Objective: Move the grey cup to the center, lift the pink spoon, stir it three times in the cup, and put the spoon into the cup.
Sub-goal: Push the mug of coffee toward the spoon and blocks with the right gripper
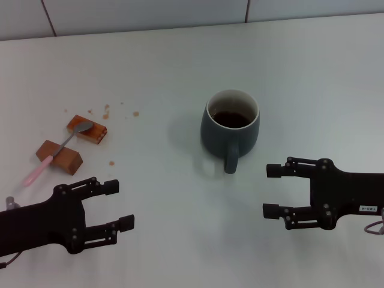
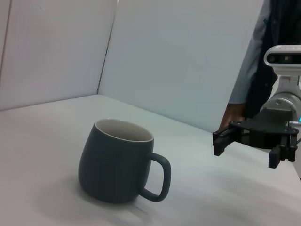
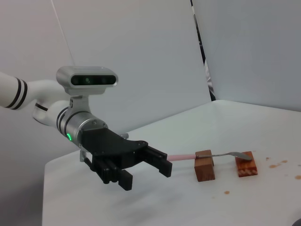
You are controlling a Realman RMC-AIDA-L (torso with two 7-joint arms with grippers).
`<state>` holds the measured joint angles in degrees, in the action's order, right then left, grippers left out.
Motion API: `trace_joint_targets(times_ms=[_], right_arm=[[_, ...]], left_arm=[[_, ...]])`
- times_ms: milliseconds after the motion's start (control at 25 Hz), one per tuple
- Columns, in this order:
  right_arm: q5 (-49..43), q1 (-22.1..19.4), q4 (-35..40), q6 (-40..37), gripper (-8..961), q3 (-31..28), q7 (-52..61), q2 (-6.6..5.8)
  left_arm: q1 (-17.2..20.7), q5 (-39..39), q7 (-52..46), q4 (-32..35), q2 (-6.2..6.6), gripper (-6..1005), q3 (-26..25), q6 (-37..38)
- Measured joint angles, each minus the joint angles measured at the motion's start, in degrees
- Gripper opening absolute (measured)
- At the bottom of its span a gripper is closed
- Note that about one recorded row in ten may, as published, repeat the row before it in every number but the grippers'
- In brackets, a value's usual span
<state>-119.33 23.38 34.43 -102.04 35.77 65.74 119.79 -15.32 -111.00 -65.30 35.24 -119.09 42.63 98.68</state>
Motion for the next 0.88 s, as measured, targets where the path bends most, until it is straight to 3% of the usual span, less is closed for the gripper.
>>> trace_joint_targets(times_ms=[480, 640, 720, 760, 800, 880], right_arm=[[1.1, -0.2, 0.1, 0.2, 800, -0.3, -0.3, 0.00], [15.1, -3.9, -3.9, 5.0, 788, -1.2, -6.5, -0.03], [33.0, -6.7, -12.5, 9.6, 782, -1.5, -18.8, -0.12], [33.0, -6.7, -12.5, 9.6, 779, -1.5, -18.8, -0.12], [42.0, -7.2, -18.3, 13.1, 776, -1.5, -26.6, -0.12], [44.8, -6.8, -20.8, 14.6, 739, -1.5, -29.9, -0.14]], left_arm=[[0.5, 0.5, -0.3, -0.3, 0.00, 796, 0.0, 1.3], [0.5, 0.6, -0.4, -0.3, 0.00, 796, 0.0, 1.1], [0.5, 0.6, -0.3, -0.3, 0.00, 796, 0.0, 1.0], [0.5, 0.6, -0.3, -0.3, 0.00, 796, 0.0, 1.0], [0.5, 0.6, -0.3, -0.3, 0.00, 796, 0.0, 1.0], [0.2, 0.6, -0.4, -0.3, 0.00, 795, 0.0, 0.9]])
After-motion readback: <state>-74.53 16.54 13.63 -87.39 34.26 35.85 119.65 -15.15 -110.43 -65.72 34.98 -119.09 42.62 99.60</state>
